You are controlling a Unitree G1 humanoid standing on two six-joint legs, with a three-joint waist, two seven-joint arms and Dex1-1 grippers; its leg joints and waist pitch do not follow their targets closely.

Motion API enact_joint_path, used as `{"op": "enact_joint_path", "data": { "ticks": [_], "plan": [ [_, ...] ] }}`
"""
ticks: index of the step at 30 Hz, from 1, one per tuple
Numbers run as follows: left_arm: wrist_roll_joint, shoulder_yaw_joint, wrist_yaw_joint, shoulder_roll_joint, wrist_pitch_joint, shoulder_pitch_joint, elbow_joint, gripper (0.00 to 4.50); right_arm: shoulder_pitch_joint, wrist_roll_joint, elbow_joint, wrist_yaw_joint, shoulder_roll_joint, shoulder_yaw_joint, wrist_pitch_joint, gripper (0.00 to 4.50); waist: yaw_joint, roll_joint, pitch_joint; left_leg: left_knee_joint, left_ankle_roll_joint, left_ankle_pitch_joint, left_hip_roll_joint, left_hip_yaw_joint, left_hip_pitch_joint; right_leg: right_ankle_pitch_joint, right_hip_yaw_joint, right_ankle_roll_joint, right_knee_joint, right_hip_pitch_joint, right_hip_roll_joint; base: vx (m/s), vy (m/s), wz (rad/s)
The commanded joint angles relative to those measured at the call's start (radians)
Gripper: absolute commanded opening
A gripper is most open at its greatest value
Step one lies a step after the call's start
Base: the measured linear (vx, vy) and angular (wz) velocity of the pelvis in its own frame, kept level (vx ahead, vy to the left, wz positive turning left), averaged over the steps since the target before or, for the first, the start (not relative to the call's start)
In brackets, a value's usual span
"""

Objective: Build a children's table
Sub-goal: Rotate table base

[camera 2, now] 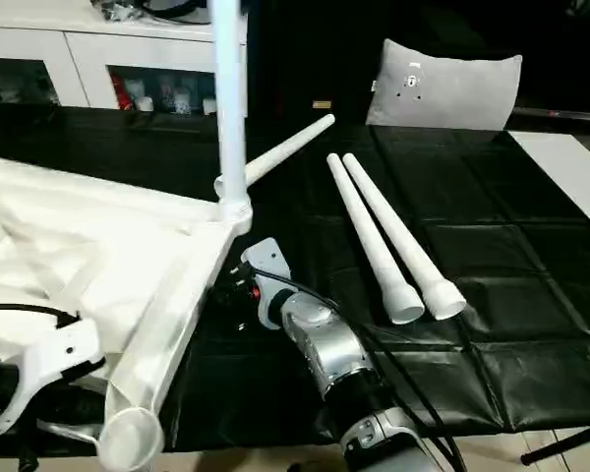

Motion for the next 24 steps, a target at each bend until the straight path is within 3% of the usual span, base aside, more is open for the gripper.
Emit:
{"op": "enact_joint_path", "data": {
  "ticks": [1,10,17,21,22,23,24],
  "plan": [
    [-0.045,-0.006,-0.008,-0.021,-0.011,-0.030,-0.031,0.07,-0.008,0.004,-0.002,0.046,0.022,0.037,-0.013,4.50,0.003,0.034,-0.056,-0.081,-0.036,-0.286,0.037,-0.019,0.005,-0.376,0.069,-0.157,-0.070,0.046,-0.073,0.000,0.000,0.00],
    [-0.075,-0.019,0.009,-0.066,-0.002,-0.062,-0.047,0.07,-0.014,0.007,-0.003,0.093,0.056,0.062,-0.032,4.50,-0.006,0.032,-0.061,-0.078,-0.035,-0.265,0.036,-0.020,-0.002,-0.339,0.070,-0.169,-0.064,0.053,-0.073,0.000,0.000,0.00],
    [-0.049,-0.033,0.041,-0.079,-0.024,-0.073,-0.033,0.07,-0.017,-0.010,0.007,0.107,0.073,0.085,-0.045,4.50,-0.002,0.029,-0.064,-0.076,-0.038,-0.252,0.039,-0.016,0.002,-0.354,0.070,-0.164,-0.067,0.050,-0.070,0.000,0.000,0.00],
    [0.030,-0.044,0.111,-0.127,-0.145,-0.111,0.053,0.07,-0.016,-0.015,0.010,0.090,0.072,0.074,-0.053,4.50,0.003,0.030,-0.063,-0.076,-0.043,-0.288,0.038,-0.017,0.009,-0.400,0.068,-0.140,-0.076,0.046,-0.068,0.000,0.000,0.00],
    [0.066,-0.045,0.151,-0.161,-0.215,-0.138,0.106,0.07,-0.017,-0.017,0.013,0.073,0.070,0.064,-0.055,4.50,0.003,0.031,-0.064,-0.076,-0.042,-0.292,0.038,-0.017,0.009,-0.405,0.068,-0.136,-0.079,0.046,-0.067,0.000,0.000,0.00],
    [0.079,-0.045,0.168,-0.176,-0.246,-0.154,0.130,0.07,-0.017,-0.017,0.014,0.067,0.068,0.059,-0.057,4.50,0.003,0.025,-0.065,-0.075,-0.043,-0.298,0.037,-0.017,0.009,-0.422,0.067,-0.125,-0.080,0.047,-0.067,0.000,0.000,0.00],
    [0.087,-0.046,0.178,-0.184,-0.264,-0.164,0.144,0.07,-0.016,-0.018,0.014,0.066,0.066,0.055,-0.058,4.50,0.005,0.029,-0.067,-0.074,-0.047,-0.299,0.038,-0.019,0.011,-0.423,0.067,-0.122,-0.079,0.046,-0.069,0.000,0.000,0.00]
  ]
}}
